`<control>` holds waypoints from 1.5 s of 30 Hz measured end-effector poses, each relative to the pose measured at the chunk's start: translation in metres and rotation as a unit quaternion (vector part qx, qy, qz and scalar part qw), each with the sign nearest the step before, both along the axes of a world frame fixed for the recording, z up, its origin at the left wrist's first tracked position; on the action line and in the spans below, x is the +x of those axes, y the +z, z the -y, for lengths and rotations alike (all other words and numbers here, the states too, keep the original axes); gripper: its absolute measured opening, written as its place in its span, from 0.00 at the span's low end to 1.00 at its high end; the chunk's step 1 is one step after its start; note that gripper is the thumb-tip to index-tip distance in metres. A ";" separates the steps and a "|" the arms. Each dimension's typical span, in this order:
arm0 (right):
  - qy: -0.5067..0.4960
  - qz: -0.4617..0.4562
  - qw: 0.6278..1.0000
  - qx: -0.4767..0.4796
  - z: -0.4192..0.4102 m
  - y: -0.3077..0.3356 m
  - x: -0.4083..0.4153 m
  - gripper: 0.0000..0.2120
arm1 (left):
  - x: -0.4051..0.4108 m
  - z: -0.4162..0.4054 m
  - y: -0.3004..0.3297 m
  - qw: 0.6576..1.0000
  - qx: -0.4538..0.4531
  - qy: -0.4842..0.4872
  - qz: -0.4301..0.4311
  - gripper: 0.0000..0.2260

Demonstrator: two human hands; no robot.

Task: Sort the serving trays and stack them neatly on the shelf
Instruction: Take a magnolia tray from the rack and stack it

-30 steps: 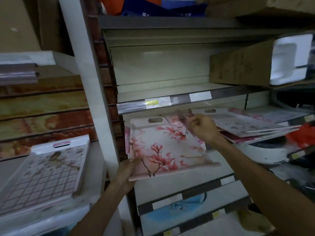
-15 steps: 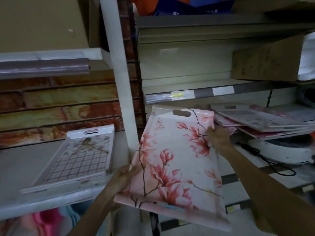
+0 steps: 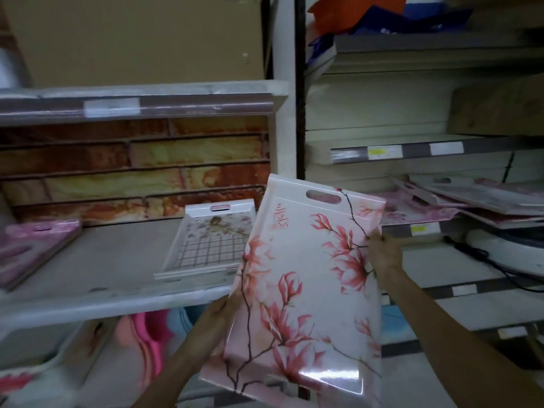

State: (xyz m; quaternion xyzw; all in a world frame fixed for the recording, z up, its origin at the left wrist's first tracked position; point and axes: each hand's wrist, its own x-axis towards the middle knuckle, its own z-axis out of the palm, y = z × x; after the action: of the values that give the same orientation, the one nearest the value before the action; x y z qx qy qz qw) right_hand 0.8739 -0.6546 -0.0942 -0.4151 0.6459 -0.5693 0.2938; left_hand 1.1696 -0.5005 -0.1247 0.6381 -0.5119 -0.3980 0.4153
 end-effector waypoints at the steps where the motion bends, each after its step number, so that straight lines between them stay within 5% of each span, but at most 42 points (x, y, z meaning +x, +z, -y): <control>1: 0.007 -0.001 1.000 -0.010 -0.006 0.001 0.014 0.19 | 0.012 -0.010 -0.002 1.000 -0.001 0.010 0.015 0.17; 4: 0.033 0.000 0.999 -0.023 -0.022 0.005 0.054 0.19 | 0.051 -0.032 -0.013 0.998 0.013 0.028 0.057 0.30; 18: 0.145 -0.009 0.986 -0.078 -0.031 0.040 0.166 0.11 | 0.130 -0.054 0.000 0.987 -0.085 0.136 0.031 0.13; 30: 0.269 0.000 0.961 -0.072 0.055 0.037 0.213 0.04 | 0.169 0.073 0.051 0.973 -0.096 0.208 0.022 0.20; 36: 0.313 -0.063 0.945 -0.072 0.090 0.037 0.223 0.18 | 0.187 0.131 0.055 0.966 -0.125 0.225 0.002 0.20; 45: 0.294 -0.088 0.951 -0.037 0.118 0.013 0.236 0.20 | 0.210 0.175 0.030 0.972 -0.111 0.182 0.096 0.11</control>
State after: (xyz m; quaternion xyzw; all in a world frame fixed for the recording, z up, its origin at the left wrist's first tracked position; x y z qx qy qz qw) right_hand 1.1095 -0.7731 -0.0816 -0.6457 0.4969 -0.4426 0.3746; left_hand 1.3792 -0.6757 -0.0944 0.7056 -0.4657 -0.1938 0.4976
